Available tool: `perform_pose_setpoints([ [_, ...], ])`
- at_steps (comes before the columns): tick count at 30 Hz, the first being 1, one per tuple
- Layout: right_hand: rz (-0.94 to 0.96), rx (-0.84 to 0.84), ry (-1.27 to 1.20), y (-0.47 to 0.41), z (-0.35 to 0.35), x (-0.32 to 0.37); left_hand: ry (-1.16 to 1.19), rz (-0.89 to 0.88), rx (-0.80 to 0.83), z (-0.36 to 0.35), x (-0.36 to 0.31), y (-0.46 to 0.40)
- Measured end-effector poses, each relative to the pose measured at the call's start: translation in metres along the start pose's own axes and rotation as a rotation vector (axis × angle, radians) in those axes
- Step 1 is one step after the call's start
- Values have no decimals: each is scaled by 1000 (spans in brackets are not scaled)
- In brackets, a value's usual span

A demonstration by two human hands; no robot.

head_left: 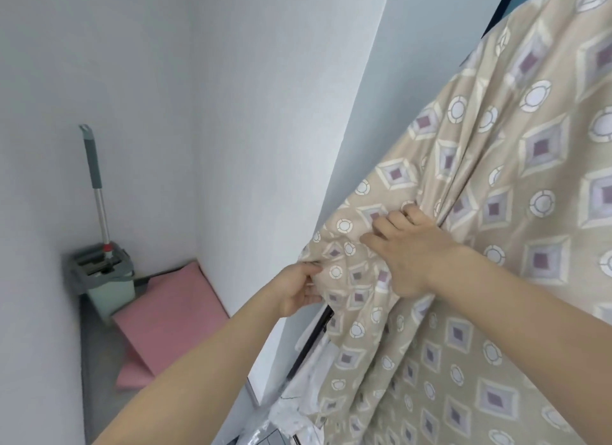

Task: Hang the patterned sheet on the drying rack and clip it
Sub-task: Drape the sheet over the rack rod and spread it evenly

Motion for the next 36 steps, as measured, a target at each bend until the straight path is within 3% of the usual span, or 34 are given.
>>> perform_pose_setpoints([
  [3,-27,7,-272,0,15,0,77,-226,-325,35,-36,28],
  [6,34,-305,-244,-9,44,5,235,-450,-556,86,-76,62],
  [11,42,-617,-165,-48,82,21,480,-687,-395,129,-153,97],
  [14,126,-833,-147,-65,109,32,298,-829,-200,130,-169,111],
  [17,104,-782,-149,-87,123,39,-2,-882,-252,134,-150,117],
  [20,55,-599,-130,-110,122,40,-151,-843,-596,156,-140,120],
  [22,35,-543,-109,-119,123,39,-124,-808,-787,174,-145,122],
  [26,81,-741,-317,-122,144,44,1,-897,-926,196,-174,131],
  [29,155,-658,-460,-133,156,56,-6,-987,-867,193,-189,135],
  [32,175,-631,-592,-143,165,59,23,-1018,-640,181,-180,134],
  [34,186,-711,-691,-144,169,57,6,-885,-528,175,-149,119],
  [36,171,-809,-665,-140,167,57,-197,-574,-455,162,-105,98],
])
Point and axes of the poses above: each hand's wrist, its own y-axis away from the middle knuckle, its own z-axis out of the back of the hand, x = y × z, the point moved 5 cm from there along -y, towards the middle knuckle, and after that the axes turned 15 degrees about -y, right-handed, at the moved point
